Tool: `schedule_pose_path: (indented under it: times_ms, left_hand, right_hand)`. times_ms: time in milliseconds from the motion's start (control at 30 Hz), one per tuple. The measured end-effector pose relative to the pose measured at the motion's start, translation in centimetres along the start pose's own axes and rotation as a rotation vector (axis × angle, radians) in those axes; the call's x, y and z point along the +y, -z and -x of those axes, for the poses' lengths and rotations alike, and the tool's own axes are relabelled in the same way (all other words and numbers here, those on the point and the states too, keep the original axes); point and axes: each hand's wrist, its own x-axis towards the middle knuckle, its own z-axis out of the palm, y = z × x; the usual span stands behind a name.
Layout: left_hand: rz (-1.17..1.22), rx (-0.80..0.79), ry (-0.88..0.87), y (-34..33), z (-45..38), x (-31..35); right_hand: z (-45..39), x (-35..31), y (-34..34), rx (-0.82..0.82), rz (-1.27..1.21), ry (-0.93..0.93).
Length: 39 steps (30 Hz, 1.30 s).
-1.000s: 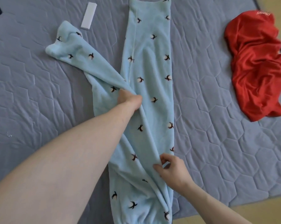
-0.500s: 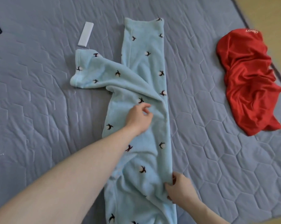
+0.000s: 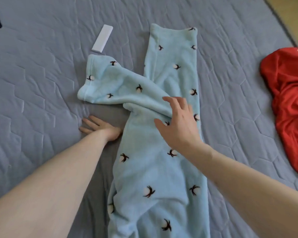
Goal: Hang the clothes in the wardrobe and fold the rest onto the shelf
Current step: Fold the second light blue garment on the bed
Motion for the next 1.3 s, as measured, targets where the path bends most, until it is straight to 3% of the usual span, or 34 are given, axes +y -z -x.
schedule_pose_path:
  times_ms: [133, 233, 300, 367, 533, 567, 633, 700, 733, 767, 833, 933, 1033, 1133, 1233, 1300]
  left_hand:
    - [0.192, 0.145, 0.070, -1.1, -3.4, 1.6]
    - [0.461, 0.276, 0.041, -2.3, -5.6, 2.4]
    - [0.503, 0.373, 0.050, -3.1, -5.6, 3.2]
    - [0.503, 0.428, 0.043, -2.8, -5.7, 3.3]
    - [0.360, 0.542, -0.115, -4.5, -8.0, 1.8]
    - [0.395, 0.545, -0.089, -4.3, -7.8, 2.1]
    - [0.374, 0.379, 0.127, -2.2, -6.2, 2.8]
    - [0.249, 0.106, 0.113, -2.1, -6.3, 2.3]
    - [0.267, 0.055, 0.131, -1.9, -6.2, 2.3]
    - [0.254, 0.106, 0.165, -1.9, -5.7, 2.4]
    - [0.209, 0.133, 0.188, -1.8, -4.9, 2.9]
    - [0.220, 0.086, 0.229, -1.1, -4.8, 3.6]
    - [0.188, -0.026, 0.154, -0.6, -5.6, 2.9]
    - [0.267, 0.067, 0.164, -0.5, -4.7, 3.0]
    - [0.254, 0.010, 0.120, -0.8, -4.6, 3.2]
    - [0.245, -0.018, 0.187, 0.0, -4.7, 3.3]
  right_hand:
    - [-6.2, -2.5, -3.5, 0.001, 0.137, 0.143]
    - [-8.9, -2.9, -5.7, -0.117, 0.326, 0.168]
    - [-9.8, -2.8, -6.6, -0.182, 0.449, 0.181]
    - [-10.3, -2.7, -6.9, -0.152, 0.326, 0.151]
    - [-10.8, -3.8, -2.2, 0.107, -0.465, -0.195]
    - [-11.2, -3.6, -0.9, 0.177, -0.559, -0.285]
    - [-12.6, -1.9, 1.3, 0.308, -0.755, -0.532]
    - [-14.2, 0.5, 2.7, 0.362, -0.789, -0.767]
    - [-14.6, 1.7, 3.0, 0.329, -0.690, -0.837]
    - [-14.6, 2.9, 3.1, 0.266, -0.537, -0.854]
    - [-14.1, 4.2, 3.1, 0.168, -0.227, -0.697]
    - [-13.8, 3.3, 2.6, 0.126, 0.036, -0.108]
    - [-15.0, 1.2, 0.8, -0.157, 0.286, 0.238]
    - [-16.4, -0.4, -0.7, -0.232, 0.233, 0.221]
    - [-18.7, -2.8, 0.9, -0.009, -0.264, -0.029]
    - [-21.4, -4.0, 3.1, 0.150, -0.452, -0.184]
